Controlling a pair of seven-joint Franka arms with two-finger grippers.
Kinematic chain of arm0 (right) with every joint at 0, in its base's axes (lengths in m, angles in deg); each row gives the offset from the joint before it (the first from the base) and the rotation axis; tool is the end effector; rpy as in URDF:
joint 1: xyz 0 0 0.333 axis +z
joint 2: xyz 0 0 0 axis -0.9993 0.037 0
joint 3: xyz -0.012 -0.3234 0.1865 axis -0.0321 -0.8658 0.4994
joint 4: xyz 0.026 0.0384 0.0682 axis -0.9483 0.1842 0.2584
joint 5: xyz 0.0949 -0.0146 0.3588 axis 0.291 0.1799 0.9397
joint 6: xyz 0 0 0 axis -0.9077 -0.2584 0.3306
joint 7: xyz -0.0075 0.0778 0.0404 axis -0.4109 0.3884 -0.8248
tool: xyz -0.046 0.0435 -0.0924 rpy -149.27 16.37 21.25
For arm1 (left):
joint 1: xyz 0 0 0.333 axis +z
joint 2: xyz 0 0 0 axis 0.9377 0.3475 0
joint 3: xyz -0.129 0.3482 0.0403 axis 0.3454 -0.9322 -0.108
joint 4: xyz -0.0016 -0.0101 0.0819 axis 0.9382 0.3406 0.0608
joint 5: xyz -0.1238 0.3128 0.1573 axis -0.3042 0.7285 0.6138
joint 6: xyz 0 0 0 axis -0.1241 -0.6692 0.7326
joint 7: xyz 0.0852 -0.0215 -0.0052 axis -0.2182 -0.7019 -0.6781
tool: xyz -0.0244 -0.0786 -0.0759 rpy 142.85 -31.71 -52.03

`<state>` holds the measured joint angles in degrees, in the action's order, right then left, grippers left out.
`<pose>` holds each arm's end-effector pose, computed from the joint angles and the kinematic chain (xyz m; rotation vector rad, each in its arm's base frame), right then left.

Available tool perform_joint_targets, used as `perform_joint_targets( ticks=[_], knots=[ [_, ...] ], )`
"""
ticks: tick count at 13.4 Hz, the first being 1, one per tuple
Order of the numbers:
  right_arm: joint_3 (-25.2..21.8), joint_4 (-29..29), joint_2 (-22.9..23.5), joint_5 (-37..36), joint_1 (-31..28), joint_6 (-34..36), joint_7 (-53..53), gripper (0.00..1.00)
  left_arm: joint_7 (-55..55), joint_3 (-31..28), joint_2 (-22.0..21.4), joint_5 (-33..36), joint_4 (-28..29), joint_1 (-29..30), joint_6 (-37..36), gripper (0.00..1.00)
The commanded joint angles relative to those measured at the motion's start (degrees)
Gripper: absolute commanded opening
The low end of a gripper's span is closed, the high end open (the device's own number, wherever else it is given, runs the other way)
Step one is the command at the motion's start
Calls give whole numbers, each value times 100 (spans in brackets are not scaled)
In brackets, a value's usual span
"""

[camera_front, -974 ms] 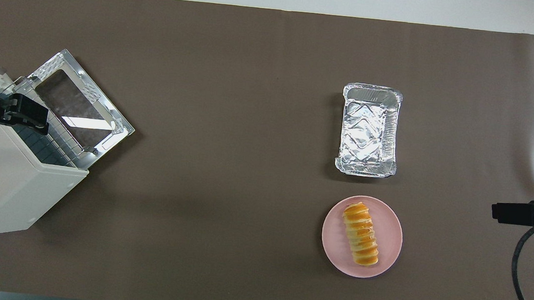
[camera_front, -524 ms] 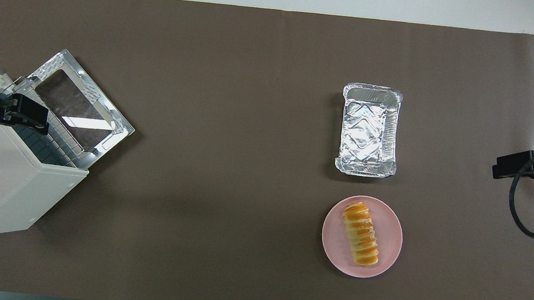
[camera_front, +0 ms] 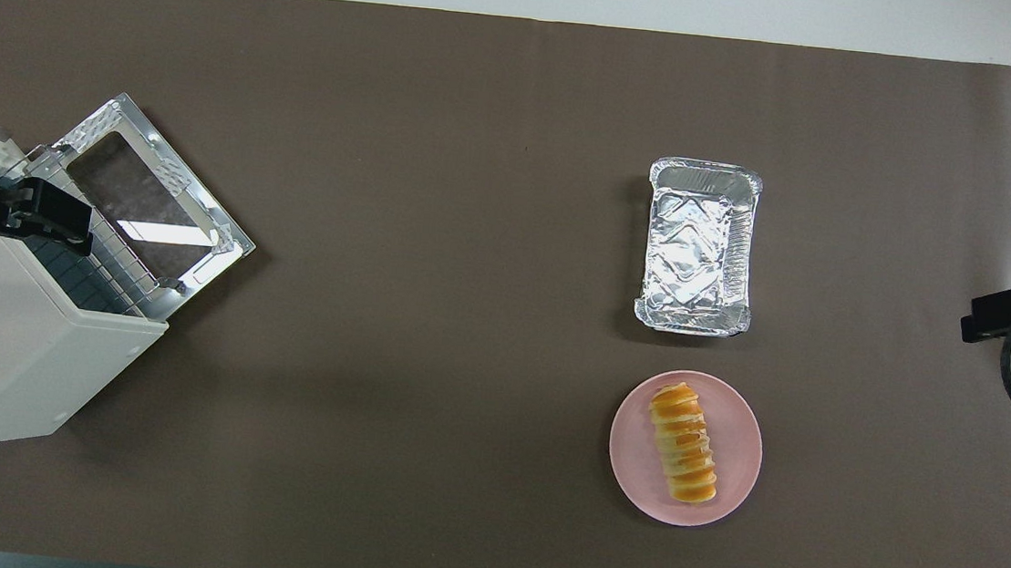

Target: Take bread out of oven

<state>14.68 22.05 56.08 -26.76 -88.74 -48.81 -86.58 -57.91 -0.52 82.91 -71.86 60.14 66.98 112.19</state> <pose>0.4915 -0.0328 0.6693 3.1322 -0.0299 -0.1960 0.5065 -0.0490 0.6592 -3.0995 -0.0548 0.2497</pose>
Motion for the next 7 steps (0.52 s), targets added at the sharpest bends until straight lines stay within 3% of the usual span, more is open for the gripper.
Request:
perform_joint_targets(
  ticks=[1,7],
  knots=[
    [206,-345,272,-58,-292,151,-210,100,53,18,-78,-51,32,58,19,100],
    [268,-346,273,-93,-309,-6,-158,100,53,26,-87,-51,32,58,19,100]
  ],
)
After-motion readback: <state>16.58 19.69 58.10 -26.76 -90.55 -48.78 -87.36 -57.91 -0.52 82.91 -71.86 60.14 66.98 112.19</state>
